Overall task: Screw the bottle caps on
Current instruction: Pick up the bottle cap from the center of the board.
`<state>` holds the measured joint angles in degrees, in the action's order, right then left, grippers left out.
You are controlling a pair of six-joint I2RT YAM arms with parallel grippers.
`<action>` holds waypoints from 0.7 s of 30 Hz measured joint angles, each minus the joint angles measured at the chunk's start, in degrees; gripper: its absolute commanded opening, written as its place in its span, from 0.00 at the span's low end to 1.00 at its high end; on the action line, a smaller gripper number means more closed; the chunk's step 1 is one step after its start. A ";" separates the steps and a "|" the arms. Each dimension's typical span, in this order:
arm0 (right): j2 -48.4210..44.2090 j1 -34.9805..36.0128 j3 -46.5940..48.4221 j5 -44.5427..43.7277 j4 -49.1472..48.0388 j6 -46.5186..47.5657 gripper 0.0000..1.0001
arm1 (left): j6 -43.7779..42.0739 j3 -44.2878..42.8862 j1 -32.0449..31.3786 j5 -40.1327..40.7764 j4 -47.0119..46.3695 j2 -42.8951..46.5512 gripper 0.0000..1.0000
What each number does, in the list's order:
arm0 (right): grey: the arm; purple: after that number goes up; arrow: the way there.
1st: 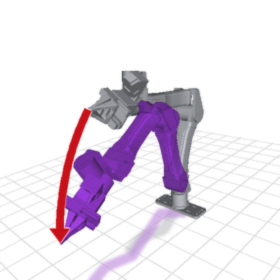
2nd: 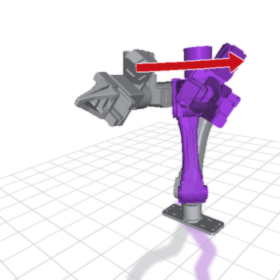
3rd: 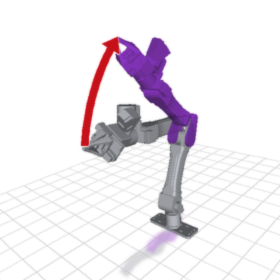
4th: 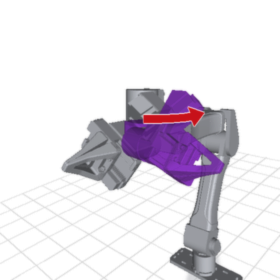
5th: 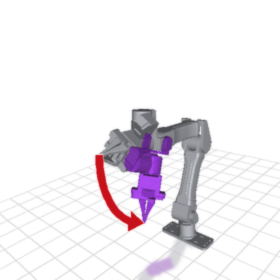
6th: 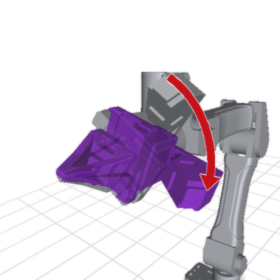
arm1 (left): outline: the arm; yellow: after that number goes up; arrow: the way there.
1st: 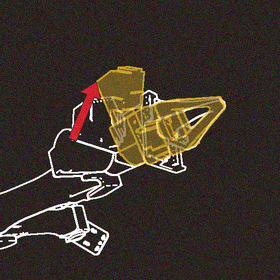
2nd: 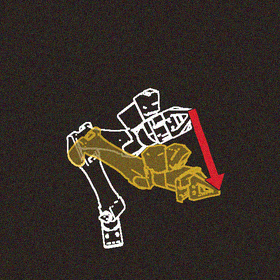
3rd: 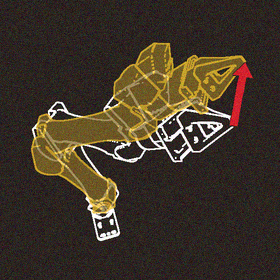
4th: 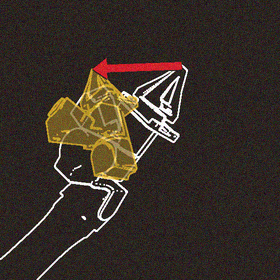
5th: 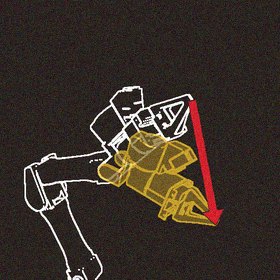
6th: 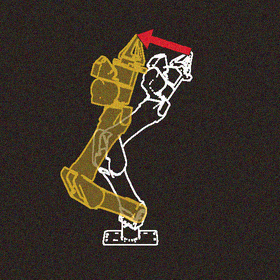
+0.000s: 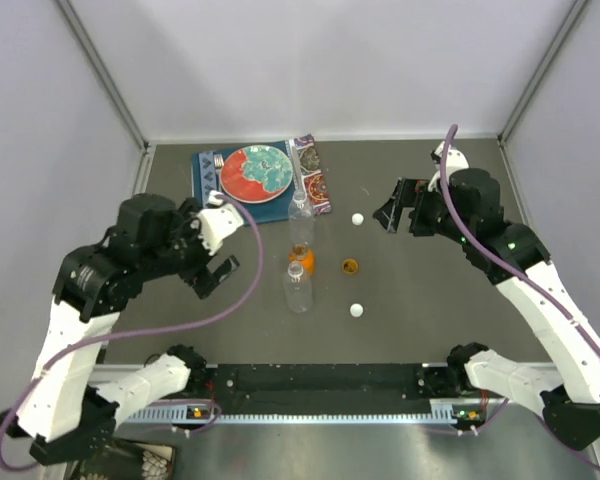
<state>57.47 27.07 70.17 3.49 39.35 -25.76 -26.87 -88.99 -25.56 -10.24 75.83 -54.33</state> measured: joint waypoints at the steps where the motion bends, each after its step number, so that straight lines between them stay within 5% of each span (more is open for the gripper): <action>1: -0.04 0.00 0.00 -0.37 0.02 0.11 0.99 | 0.55 0.00 -2.97 1.75 -0.17 -0.50 0.98; 13: -6.05 -4.09 3.19 -9.86 2.45 0.68 0.90 | 2.84 -9.11 -30.38 15.43 -1.81 -18.58 0.98; 21: -14.95 -4.22 8.50 -20.57 5.14 0.81 0.88 | 0.31 -14.36 -38.25 15.61 -6.80 -29.29 0.98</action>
<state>42.52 22.85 78.67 -17.08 44.49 -24.95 -26.57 -103.35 -63.81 5.37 69.04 -83.61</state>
